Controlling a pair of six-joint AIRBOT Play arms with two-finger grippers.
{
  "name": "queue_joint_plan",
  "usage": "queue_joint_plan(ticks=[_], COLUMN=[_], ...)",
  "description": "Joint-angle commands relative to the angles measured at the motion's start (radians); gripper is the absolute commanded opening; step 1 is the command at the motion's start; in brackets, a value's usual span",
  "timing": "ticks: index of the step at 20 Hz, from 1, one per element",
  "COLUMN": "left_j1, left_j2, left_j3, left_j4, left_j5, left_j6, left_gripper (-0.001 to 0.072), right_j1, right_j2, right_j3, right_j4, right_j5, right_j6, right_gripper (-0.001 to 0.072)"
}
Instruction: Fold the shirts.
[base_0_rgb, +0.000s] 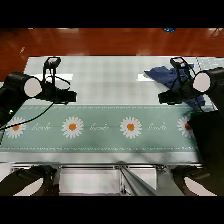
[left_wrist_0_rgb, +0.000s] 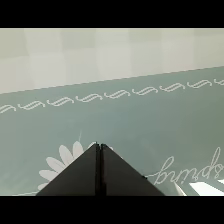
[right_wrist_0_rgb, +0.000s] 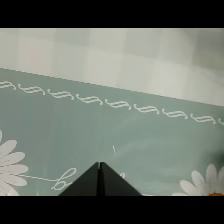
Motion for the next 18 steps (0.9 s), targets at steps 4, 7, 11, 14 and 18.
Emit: queue_joint_plan(ticks=[4, 7, 11, 14, 18], left_j1=[-0.001, -0.001, -0.001, -0.001, -0.001], left_j2=[-0.001, -0.001, -0.001, -0.001, -0.014], left_j3=[0.001, 0.001, 0.001, 0.001, 0.001], left_j4=[0.000, 0.000, 0.000, 0.000, 0.000], left_j5=[0.000, 0.000, 0.003, 0.005, 0.111], left_j6=[0.000, 0.000, 0.000, 0.000, 0.000], left_gripper=[0.0019, 0.0019, 0.0019, 0.0019, 0.0019], right_j1=[0.000, 0.000, 0.000, 0.000, 0.000], right_j2=[0.000, 0.000, 0.000, 0.000, 0.000], right_j3=[0.001, 0.001, 0.001, 0.001, 0.001], right_j4=[0.000, 0.000, 0.000, 0.000, 0.000], right_j5=[0.000, 0.000, 0.000, -0.004, -0.178], right_j6=[0.000, 0.000, 0.000, 0.000, 0.000], right_gripper=[0.0028, 0.0028, 0.0028, 0.0028, 0.0028])
